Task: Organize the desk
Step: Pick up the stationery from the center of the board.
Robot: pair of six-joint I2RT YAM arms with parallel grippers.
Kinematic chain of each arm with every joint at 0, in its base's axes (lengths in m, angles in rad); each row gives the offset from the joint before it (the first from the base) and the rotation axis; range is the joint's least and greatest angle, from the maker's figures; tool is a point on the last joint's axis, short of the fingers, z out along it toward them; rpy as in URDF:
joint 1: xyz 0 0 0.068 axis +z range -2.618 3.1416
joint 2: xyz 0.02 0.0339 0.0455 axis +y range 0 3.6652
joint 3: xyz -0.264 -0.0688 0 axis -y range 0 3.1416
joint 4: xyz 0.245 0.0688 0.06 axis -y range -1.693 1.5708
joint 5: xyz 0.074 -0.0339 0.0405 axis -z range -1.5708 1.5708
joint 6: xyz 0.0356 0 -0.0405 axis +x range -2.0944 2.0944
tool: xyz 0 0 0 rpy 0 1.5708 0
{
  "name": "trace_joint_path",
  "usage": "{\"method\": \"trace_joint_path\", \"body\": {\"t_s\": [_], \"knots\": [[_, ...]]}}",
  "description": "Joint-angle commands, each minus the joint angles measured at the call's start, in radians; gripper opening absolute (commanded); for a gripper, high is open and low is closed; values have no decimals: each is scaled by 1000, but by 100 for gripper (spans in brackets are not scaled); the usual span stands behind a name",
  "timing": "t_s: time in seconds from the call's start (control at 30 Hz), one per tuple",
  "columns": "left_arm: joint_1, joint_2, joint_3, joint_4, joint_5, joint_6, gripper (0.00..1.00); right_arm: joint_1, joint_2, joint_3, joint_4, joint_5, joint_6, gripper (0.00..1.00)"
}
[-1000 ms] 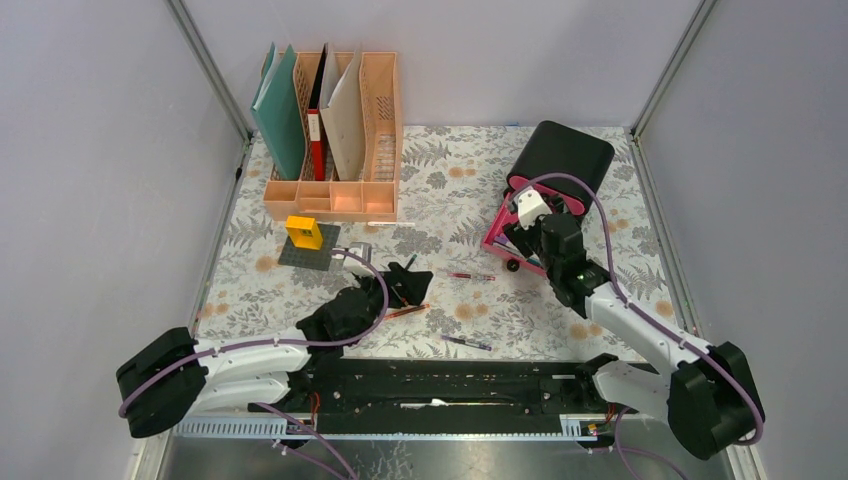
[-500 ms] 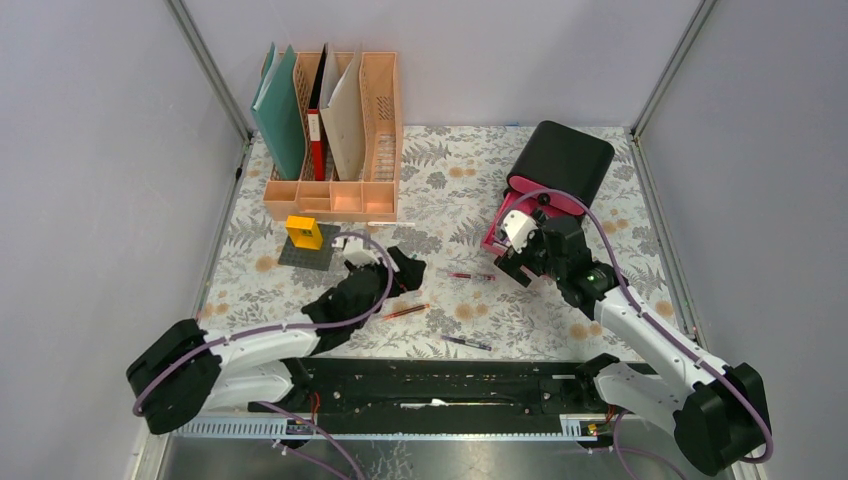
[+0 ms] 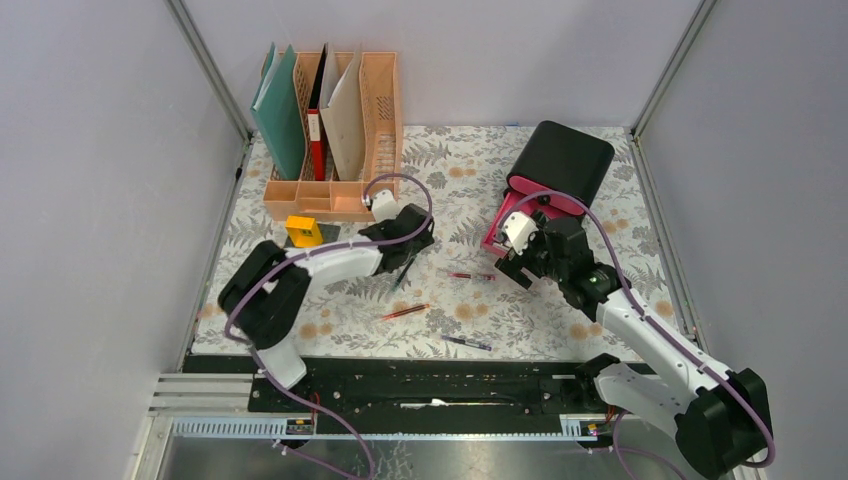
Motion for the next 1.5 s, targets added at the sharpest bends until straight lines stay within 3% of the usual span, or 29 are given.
{"method": "trace_joint_path", "body": {"t_s": [0.0, 0.37, 0.73, 1.0, 1.27, 1.47], "knots": [[37, 126, 164, -185, -46, -17, 74, 4, -33, 41, 7, -16, -13, 100], [84, 281, 291, -190, -100, -41, 76, 3, -38, 38, 7, -22, -14, 100], [86, 314, 346, -187, -160, -58, 80, 4, -41, 36, 7, -25, -15, 100], [88, 388, 426, -307, -211, -130, 79, 4, -47, 36, 7, -25, -15, 100], [88, 417, 436, -329, -260, -132, 73, 3, -51, 36, 7, -28, -15, 100], [83, 401, 406, -353, -228, -121, 54, 3, -49, 35, 7, -26, -15, 100]]}}
